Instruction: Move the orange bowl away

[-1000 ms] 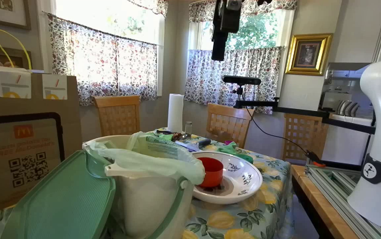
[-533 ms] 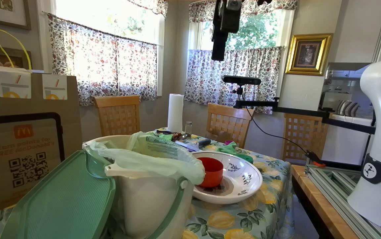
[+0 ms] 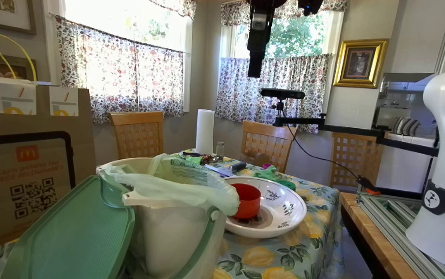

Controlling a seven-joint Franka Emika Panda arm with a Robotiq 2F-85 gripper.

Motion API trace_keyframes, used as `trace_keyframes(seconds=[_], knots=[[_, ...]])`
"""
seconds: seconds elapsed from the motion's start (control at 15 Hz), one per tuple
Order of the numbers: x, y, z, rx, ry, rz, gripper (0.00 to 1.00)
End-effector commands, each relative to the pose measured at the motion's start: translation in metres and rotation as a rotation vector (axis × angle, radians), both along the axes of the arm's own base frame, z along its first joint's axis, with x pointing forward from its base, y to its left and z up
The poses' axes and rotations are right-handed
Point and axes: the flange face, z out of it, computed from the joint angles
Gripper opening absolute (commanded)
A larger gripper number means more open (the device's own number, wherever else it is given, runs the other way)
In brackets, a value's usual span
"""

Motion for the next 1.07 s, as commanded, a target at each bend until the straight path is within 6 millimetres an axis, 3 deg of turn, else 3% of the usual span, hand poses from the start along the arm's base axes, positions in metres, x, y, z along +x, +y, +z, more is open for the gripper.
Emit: trace_keyframes(seconds=[0.0,0.33,0.6,0.93,1.0], knots=[[-0.020,-0.039,0.000,0.002,-0.030,-0.140,1.00],[-0.042,-0.094,-0.007,-0.031,-0.055,-0.347,1.00],[-0.056,-0.128,-0.028,-0.079,-0.060,-0.481,1.00],[-0.061,-0.151,-0.058,-0.120,-0.036,-0.593,1.00],[-0.055,-0.147,-0.049,-0.100,-0.037,-0.547,1.00]])
